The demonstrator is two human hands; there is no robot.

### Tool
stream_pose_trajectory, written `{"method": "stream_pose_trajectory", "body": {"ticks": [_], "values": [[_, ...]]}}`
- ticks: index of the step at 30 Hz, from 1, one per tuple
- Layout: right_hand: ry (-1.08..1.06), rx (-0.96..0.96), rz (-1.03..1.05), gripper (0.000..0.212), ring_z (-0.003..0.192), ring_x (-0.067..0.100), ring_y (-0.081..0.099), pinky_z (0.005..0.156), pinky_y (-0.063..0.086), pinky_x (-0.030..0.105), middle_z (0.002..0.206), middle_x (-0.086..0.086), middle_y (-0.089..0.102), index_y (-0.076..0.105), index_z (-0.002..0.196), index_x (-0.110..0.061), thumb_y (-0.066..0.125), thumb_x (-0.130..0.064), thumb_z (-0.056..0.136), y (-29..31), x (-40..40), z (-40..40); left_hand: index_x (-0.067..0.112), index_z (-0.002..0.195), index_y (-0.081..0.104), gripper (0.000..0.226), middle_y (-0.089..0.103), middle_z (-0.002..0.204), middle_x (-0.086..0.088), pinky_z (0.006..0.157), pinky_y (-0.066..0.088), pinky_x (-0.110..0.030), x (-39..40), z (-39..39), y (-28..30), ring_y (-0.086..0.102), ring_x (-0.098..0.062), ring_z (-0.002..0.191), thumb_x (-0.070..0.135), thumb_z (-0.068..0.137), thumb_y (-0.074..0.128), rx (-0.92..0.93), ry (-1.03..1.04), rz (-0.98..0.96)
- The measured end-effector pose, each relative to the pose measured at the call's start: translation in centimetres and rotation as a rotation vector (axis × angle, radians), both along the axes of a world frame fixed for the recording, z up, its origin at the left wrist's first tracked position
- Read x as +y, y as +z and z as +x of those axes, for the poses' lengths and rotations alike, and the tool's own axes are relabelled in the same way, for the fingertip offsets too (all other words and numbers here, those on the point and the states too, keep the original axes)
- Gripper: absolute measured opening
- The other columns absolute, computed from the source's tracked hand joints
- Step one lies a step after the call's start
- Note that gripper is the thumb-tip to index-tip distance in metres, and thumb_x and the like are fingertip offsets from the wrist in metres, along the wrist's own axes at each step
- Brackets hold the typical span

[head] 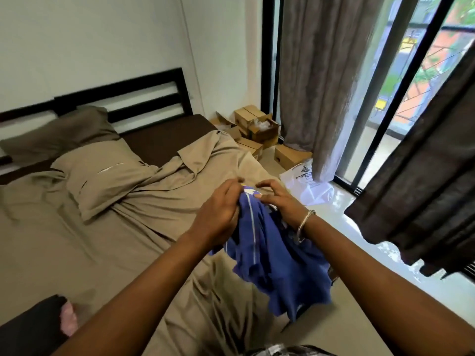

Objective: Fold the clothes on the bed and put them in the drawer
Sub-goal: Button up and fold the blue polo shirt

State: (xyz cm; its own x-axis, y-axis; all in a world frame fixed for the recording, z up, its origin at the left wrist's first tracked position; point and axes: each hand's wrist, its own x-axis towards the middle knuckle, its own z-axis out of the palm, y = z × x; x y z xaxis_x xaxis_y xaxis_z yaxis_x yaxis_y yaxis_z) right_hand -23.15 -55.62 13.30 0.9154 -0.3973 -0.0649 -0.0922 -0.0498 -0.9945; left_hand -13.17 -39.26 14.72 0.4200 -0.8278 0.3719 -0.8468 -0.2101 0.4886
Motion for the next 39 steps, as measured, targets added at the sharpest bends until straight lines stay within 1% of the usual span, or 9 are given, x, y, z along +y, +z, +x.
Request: {"method": "stream_pose_trajectory", "body": {"ticks": [4,8,16,19,22,24,28,32,39], "values": [[0.062,-0.1,-0.297,0.053,0.121,0.012,0.052,0.1,0.039,0.015,0.121,-0.01,0.056,0.047,0.134,-0.022,0.058,-0.05,0.09,-0.4,-3.0,-1.6,0.02,0.099,0.037,0.021,0.051,0.071,0.005,0.052,0.03,-0.033,-3.3,-1.8,1.6,0.049,-0.018,0.06,0.039,0.095,0.028,0.053,0.249,0.018],[0.061,-0.277,-0.836,0.082,0.109,0.009,0.05,0.094,0.041,0.016,0.122,-0.002,0.05,0.051,0.132,-0.016,0.067,-0.07,0.072,-0.3,-3.9,-2.2,0.023,0.091,0.038,0.01,0.049,0.065,0.007,0.054,0.035,-0.035,-5.6,-2.3,3.3,0.049,-0.008,0.057,0.033,0.095,0.038,0.144,0.303,-0.1],[-0.043,-0.34,-0.673,0.082,0.056,0.017,0.054,0.056,0.042,0.019,0.066,-0.001,0.061,0.043,0.146,-0.012,0.051,-0.016,0.064,2.4,-5.0,0.3,0.023,0.09,0.058,0.028,0.066,0.076,0.002,0.066,0.046,-0.029,-5.5,-1.5,7.0,0.061,-0.015,0.071,0.009,0.066,0.062,0.175,0.318,0.001],[0.213,-0.253,-0.692,0.049,0.074,0.021,0.06,0.072,0.049,0.036,0.081,0.004,0.067,0.065,0.113,-0.013,0.046,-0.018,0.068,4.2,-5.6,2.3,0.023,0.088,0.064,0.024,0.069,0.081,0.004,0.069,0.047,-0.028,-4.3,-0.6,8.2,0.063,-0.014,0.077,0.006,0.072,0.063,0.14,0.381,-0.025],[0.231,-0.304,-0.665,0.025,0.075,0.008,0.054,0.072,0.042,0.025,0.079,-0.006,0.063,0.063,0.085,-0.026,0.044,-0.016,0.072,6.1,-5.2,3.6,0.02,0.087,0.065,0.023,0.064,0.087,0.006,0.068,0.038,-0.011,-2.6,0.6,9.0,0.055,-0.01,0.08,0.0,0.076,0.063,0.006,0.473,-0.012],[0.211,-0.389,-0.624,0.028,0.074,0.0,0.054,0.074,0.042,0.013,0.081,-0.011,0.062,0.068,0.092,-0.019,0.046,-0.01,0.077,8.2,-4.7,4.6,0.017,0.086,0.064,0.02,0.059,0.085,0.006,0.066,0.037,-0.013,-1.7,1.1,9.4,0.052,-0.01,0.078,-0.001,0.077,0.062,-0.06,0.521,-0.061],[0.22,-0.427,-0.556,0.022,0.079,0.017,0.06,0.077,0.049,0.037,0.081,-0.001,0.063,0.064,0.088,-0.013,0.043,-0.015,0.082,12.9,-2.6,7.3,0.012,0.092,0.068,0.022,0.065,0.08,0.004,0.068,0.052,-0.026,0.0,1.5,9.8,0.062,-0.013,0.072,-0.005,0.08,0.061,0.017,0.6,-0.135],[0.273,-0.487,-0.44,0.024,0.076,0.004,0.055,0.073,0.047,0.021,0.082,-0.008,0.059,0.06,0.087,-0.025,0.042,-0.012,0.095,17.5,-0.1,8.3,0.01,0.103,0.067,0.027,0.07,0.092,-0.006,0.079,0.055,-0.046,3.5,2.8,9.1,0.066,-0.022,0.086,0.007,0.085,0.048,0.186,0.552,-0.053],[0.293,-0.212,-0.758,0.017,0.089,0.023,0.06,0.082,0.05,0.039,0.091,0.005,0.065,0.066,0.093,-0.015,0.05,-0.01,0.097,21.9,-1.2,10.7,0.007,0.107,0.06,0.026,0.062,0.092,-0.014,0.076,0.053,-0.046,8.8,4.9,15.0,0.058,-0.028,0.082,0.024,0.104,0.041,0.488,0.596,-0.395]]}}
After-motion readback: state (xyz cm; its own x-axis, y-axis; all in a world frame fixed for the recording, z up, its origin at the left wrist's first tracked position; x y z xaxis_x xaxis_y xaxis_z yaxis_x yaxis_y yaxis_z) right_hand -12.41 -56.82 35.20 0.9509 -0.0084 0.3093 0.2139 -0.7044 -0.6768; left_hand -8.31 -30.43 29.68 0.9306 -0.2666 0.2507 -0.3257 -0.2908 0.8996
